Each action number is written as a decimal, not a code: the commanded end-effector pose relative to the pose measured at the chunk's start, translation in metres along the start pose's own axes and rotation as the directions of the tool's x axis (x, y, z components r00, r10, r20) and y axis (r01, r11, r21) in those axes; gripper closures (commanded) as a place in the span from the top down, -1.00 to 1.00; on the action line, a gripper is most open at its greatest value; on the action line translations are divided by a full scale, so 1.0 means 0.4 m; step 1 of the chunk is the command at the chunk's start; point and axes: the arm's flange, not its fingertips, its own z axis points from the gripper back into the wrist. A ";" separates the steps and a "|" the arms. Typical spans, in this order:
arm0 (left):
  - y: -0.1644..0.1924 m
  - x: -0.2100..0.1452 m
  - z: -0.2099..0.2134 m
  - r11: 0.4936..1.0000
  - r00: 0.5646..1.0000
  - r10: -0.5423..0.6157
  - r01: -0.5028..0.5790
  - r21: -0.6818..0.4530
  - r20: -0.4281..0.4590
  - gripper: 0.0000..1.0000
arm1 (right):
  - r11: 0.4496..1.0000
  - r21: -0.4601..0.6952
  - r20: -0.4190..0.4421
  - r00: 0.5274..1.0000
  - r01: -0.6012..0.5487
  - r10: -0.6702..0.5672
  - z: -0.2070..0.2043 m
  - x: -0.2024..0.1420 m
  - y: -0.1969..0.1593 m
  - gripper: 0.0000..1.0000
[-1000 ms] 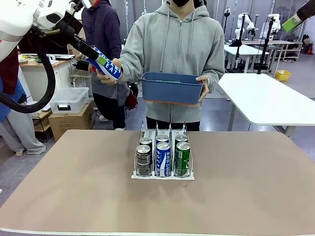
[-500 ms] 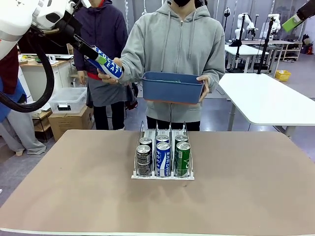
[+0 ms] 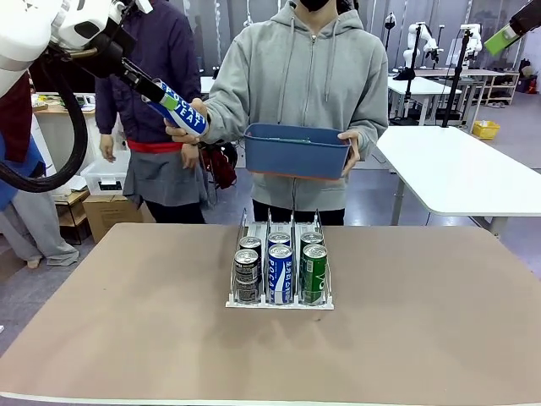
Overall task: Fill the beverage cans into the dispenser.
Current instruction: Pick up the Ionic drink handed by the human, then place the picked Ionic drink in the line of the Automatic Can Dispenser with the same cans.
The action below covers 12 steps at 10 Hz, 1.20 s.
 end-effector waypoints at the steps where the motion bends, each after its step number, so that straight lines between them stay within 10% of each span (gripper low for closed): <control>1: -0.010 -0.011 -0.003 0.999 0.999 0.022 -0.022 0.030 -0.025 -1.00 | 1.000 0.002 0.000 1.000 0.000 0.000 0.000 -0.003 0.003 1.00; 7: -0.041 -0.002 0.001 1.000 0.998 0.011 -0.011 -0.006 -0.068 -1.00 | 1.000 0.002 0.000 1.000 0.000 0.000 0.000 -0.003 0.003 1.00; 8: -0.067 -0.001 -0.014 0.999 0.996 0.029 -0.031 -0.018 -0.087 -0.25 | 1.000 0.002 0.000 1.000 0.000 0.000 0.000 -0.003 0.003 1.00; 12: -0.019 0.011 -0.002 1.000 0.999 0.007 -0.007 0.012 -0.042 -0.25 | 1.000 0.002 0.000 1.000 0.000 0.000 0.000 -0.003 0.003 1.00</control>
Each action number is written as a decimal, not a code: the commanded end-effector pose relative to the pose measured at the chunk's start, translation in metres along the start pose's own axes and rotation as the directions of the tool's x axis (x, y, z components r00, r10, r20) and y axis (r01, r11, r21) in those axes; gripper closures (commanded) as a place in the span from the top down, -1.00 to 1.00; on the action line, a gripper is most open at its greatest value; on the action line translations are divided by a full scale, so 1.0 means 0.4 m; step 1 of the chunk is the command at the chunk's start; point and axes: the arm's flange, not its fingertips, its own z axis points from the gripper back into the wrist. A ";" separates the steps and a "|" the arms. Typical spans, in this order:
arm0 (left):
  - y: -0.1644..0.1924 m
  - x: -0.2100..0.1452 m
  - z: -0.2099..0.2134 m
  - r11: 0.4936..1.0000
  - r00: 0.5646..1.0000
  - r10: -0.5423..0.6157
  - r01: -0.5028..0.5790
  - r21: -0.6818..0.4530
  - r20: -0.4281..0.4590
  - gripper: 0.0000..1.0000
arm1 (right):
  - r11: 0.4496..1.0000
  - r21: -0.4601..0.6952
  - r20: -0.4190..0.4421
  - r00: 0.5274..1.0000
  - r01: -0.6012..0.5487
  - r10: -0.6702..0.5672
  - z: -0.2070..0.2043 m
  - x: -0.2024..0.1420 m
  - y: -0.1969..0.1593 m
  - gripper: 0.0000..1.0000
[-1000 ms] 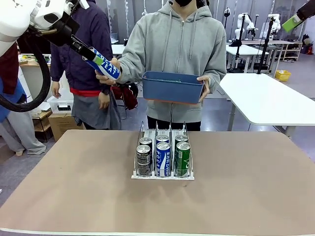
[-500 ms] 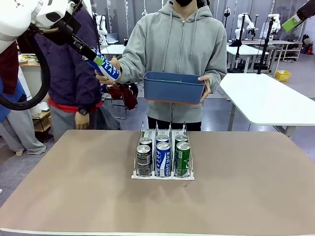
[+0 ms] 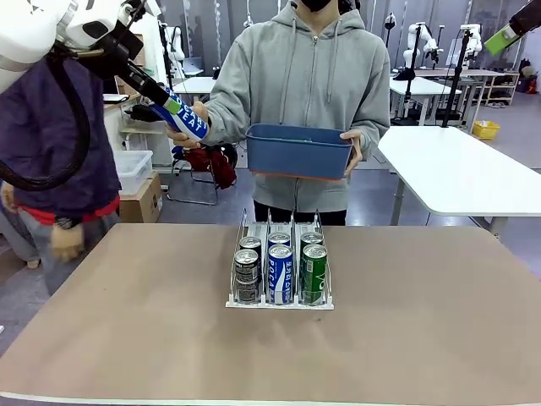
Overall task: Fill the beverage cans into the dispenser.
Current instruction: Place the picked Ionic drink in the line of the Automatic Can Dispenser with the same cans.
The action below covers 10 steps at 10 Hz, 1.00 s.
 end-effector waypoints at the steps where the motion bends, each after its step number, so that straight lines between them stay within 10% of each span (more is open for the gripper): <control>1: 0.008 -0.006 0.003 1.000 1.000 -0.008 0.008 0.005 0.002 -0.25 | 1.000 0.002 0.000 1.000 0.000 0.000 0.000 -0.003 0.003 1.00; 10: 0.008 -0.006 0.003 1.000 1.000 -0.008 0.008 0.005 0.002 -0.25 | 1.000 0.002 0.000 1.000 0.000 0.000 0.000 -0.003 0.003 1.00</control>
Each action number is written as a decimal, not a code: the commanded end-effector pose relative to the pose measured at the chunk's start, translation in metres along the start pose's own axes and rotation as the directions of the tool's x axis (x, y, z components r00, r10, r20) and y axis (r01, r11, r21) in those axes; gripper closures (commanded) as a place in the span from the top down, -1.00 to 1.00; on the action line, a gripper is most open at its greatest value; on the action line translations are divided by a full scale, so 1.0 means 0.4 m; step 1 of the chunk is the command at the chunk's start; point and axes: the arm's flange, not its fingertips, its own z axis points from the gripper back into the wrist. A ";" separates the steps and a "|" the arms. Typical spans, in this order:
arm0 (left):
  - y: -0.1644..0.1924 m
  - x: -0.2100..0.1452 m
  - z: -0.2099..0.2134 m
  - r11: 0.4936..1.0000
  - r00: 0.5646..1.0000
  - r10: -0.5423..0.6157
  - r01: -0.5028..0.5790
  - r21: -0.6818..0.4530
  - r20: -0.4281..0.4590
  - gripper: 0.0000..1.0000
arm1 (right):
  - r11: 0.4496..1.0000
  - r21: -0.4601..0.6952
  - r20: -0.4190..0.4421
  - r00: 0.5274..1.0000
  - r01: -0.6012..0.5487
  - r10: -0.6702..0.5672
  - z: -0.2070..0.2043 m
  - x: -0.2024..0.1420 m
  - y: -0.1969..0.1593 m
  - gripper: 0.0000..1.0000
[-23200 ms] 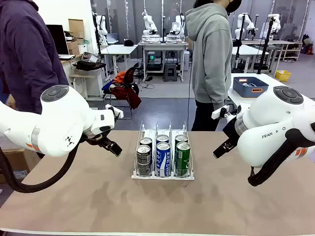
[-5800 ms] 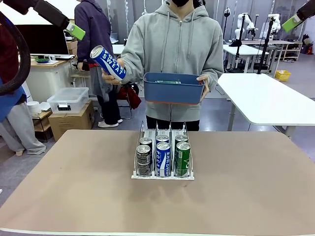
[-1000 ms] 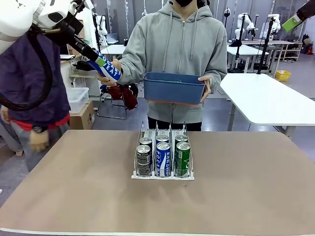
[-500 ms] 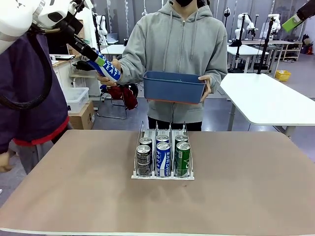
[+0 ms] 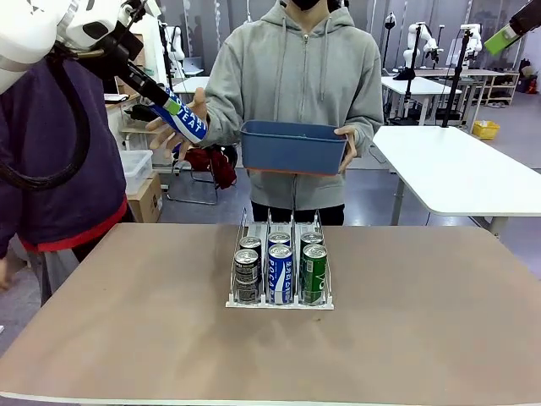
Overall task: Fill the beverage cans into the dispenser.
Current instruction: Place the picked Ionic drink in the line of the Automatic Can Dispenser with the same cans.
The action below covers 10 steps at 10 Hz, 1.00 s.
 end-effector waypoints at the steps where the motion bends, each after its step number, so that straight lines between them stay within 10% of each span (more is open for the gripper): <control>1: 0.008 -0.003 0.008 1.000 1.000 -0.009 0.009 0.008 0.006 -0.25 | 1.000 0.002 0.000 1.000 0.000 0.000 0.000 -0.003 0.003 1.00; 8: 0.008 -0.003 0.008 1.000 1.000 -0.009 0.009 0.008 0.006 -0.25 | 1.000 0.002 0.000 1.000 0.000 0.000 0.000 -0.003 0.003 1.00; 9: 0.000 -0.001 -0.001 1.000 1.000 0.000 0.000 -0.001 -0.001 0.15 | 1.000 0.002 0.000 1.000 0.000 0.000 0.000 -0.003 0.003 1.00; 10: -0.025 -0.007 0.005 1.000 1.000 -0.002 0.002 -0.004 -0.023 0.15 | 1.000 0.002 0.000 1.000 0.000 0.000 0.000 -0.003 0.003 1.00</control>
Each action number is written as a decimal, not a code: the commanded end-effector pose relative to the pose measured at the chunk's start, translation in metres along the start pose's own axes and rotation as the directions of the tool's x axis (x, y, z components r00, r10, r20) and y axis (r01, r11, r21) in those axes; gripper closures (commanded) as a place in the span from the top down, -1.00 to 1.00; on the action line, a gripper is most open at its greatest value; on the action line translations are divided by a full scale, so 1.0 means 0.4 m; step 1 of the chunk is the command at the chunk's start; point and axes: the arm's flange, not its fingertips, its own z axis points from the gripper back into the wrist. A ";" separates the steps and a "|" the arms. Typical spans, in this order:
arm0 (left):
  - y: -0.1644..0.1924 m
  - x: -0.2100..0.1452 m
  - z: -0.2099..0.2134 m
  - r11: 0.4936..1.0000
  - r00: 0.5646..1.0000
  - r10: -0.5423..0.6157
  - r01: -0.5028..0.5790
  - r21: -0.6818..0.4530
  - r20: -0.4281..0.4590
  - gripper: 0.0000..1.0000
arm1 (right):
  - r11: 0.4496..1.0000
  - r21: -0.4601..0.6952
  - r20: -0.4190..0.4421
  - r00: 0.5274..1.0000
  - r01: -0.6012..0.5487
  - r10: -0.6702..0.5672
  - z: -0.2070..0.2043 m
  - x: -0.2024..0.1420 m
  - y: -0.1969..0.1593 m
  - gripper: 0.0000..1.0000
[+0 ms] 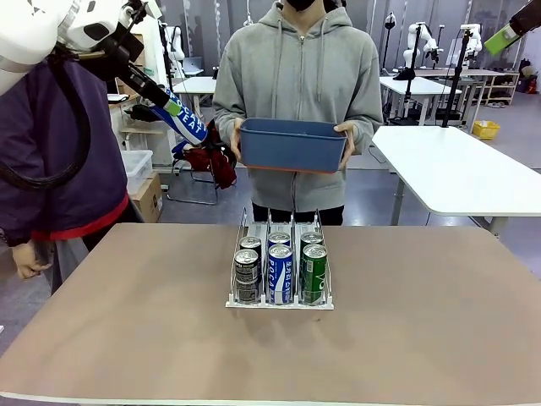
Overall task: Fill the beverage cans into the dispenser.
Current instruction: Place the picked Ionic drink in the line of the Automatic Can Dispenser with the same cans.
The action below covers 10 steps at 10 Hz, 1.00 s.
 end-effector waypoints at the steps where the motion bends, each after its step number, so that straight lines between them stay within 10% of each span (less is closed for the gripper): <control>1: -0.051 -0.009 0.019 1.000 0.999 -0.002 0.002 -0.010 -0.051 0.15 | 1.000 0.002 0.000 1.000 0.000 0.000 0.000 -0.003 0.003 1.00; 8: -0.270 -0.065 -0.013 0.979 0.985 -0.107 0.081 -0.189 -0.133 0.15 | 1.000 0.002 0.000 1.000 0.000 0.000 0.000 -0.003 0.003 1.00; 10: -0.269 -0.076 -0.017 0.991 0.984 -0.111 0.099 -0.089 -0.142 0.15 | 1.000 0.002 0.000 1.000 0.000 0.000 0.000 -0.003 0.003 1.00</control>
